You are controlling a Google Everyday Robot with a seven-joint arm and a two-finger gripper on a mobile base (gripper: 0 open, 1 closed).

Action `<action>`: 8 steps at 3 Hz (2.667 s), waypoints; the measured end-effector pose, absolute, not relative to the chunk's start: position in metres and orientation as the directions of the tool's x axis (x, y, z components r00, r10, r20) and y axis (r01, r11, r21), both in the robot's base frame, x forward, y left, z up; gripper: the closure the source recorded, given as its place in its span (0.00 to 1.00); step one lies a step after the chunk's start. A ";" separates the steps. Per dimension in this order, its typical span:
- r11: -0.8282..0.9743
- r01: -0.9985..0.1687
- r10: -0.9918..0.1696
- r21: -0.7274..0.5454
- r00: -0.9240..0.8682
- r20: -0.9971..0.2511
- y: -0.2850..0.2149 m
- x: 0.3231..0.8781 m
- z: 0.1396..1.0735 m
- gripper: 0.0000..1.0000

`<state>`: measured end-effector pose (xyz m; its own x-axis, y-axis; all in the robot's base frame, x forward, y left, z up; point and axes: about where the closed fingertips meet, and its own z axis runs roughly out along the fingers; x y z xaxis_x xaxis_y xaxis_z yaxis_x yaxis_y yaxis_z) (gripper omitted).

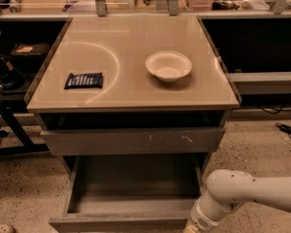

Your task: Close middle drawer

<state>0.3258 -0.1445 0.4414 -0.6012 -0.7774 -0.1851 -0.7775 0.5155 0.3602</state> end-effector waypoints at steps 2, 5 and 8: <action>0.515 -0.777 -0.777 0.360 -0.601 -0.185 -0.145 0.326 0.441 0.00; 0.515 -0.777 -0.777 0.360 -0.601 -0.185 -0.145 0.326 0.441 0.61; 0.525 -0.799 -0.781 0.293 -0.589 -0.208 -0.144 0.363 0.429 1.00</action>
Offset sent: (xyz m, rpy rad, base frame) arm 0.0000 0.0000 0.0000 0.0000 0.0000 0.0000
